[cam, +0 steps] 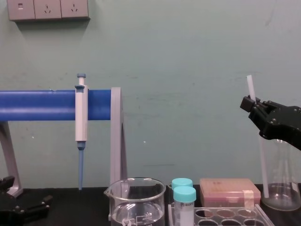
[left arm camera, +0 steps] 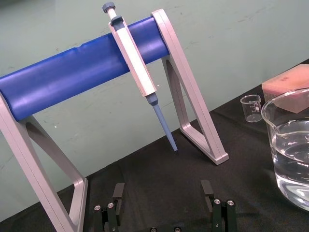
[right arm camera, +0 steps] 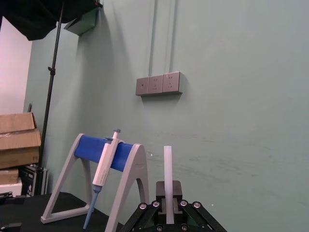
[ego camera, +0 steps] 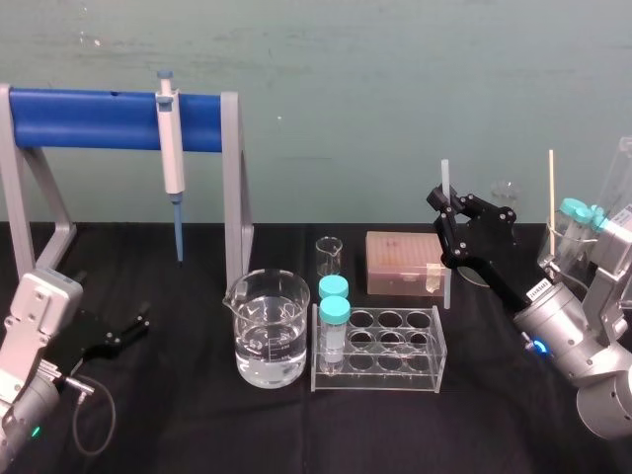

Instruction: Pick up the stirring rod with one hand, then place it down.

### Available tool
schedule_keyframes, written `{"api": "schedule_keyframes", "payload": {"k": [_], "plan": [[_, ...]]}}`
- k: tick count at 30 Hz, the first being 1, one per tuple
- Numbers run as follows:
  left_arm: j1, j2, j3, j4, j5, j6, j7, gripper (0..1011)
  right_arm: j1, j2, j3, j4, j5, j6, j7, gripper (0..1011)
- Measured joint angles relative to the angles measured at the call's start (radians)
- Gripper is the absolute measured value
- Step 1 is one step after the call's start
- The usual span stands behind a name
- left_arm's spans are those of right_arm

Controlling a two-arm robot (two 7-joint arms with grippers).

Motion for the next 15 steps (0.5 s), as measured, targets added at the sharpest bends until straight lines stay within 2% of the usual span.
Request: {"api": "schedule_keyframes", "payload": {"k": [15], "plan": [[0.0,0.0,0.0,0.0,0.0,0.0,0.0,1000,0.0,0.0,0.0,0.0,0.0,0.0,0.0,72]]}}
